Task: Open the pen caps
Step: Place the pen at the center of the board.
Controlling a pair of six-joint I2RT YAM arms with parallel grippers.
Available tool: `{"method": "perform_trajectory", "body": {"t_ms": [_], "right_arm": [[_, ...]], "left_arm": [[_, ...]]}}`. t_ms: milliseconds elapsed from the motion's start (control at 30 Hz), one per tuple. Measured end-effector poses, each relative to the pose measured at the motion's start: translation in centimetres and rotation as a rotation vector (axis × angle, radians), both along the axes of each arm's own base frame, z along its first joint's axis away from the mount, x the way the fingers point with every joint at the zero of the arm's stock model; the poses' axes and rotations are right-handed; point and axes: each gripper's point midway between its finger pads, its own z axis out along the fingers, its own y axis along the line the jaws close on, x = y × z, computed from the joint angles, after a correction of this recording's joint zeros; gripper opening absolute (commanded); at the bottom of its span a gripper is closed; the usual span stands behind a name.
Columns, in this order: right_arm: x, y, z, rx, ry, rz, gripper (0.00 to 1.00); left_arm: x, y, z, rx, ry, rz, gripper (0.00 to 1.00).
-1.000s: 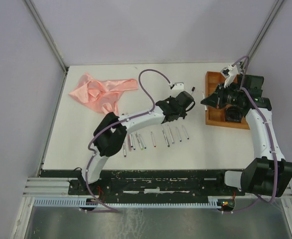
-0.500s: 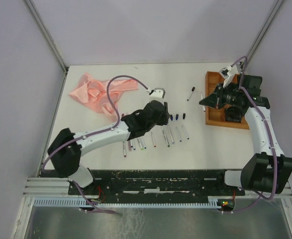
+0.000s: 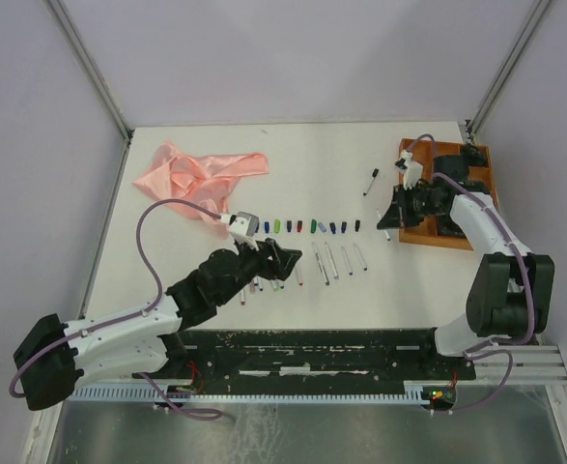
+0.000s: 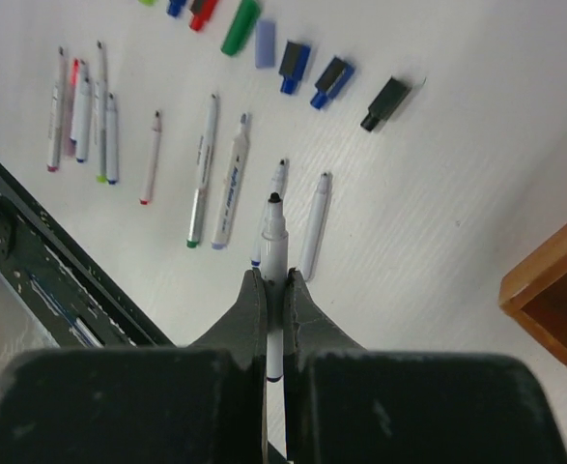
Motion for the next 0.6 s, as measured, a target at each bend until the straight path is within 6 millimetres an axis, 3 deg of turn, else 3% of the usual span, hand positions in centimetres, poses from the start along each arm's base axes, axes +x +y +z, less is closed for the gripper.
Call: {"method": "perform_trajectory", "body": {"t_ms": [333, 600], "right_arm": [[-2.8, 0.7, -8.9, -0.26, 0.272, 0.068, 0.02], [-3.5, 0.5, -12.1, -0.353, 0.388, 0.072, 0.04]], "left_arm": [[-1.9, 3.1, -0.2, -0.077, -0.051, 0.012, 0.81], [-2.2, 4.3, 0.1, -0.126, -0.068, 0.038, 0.82]]}}
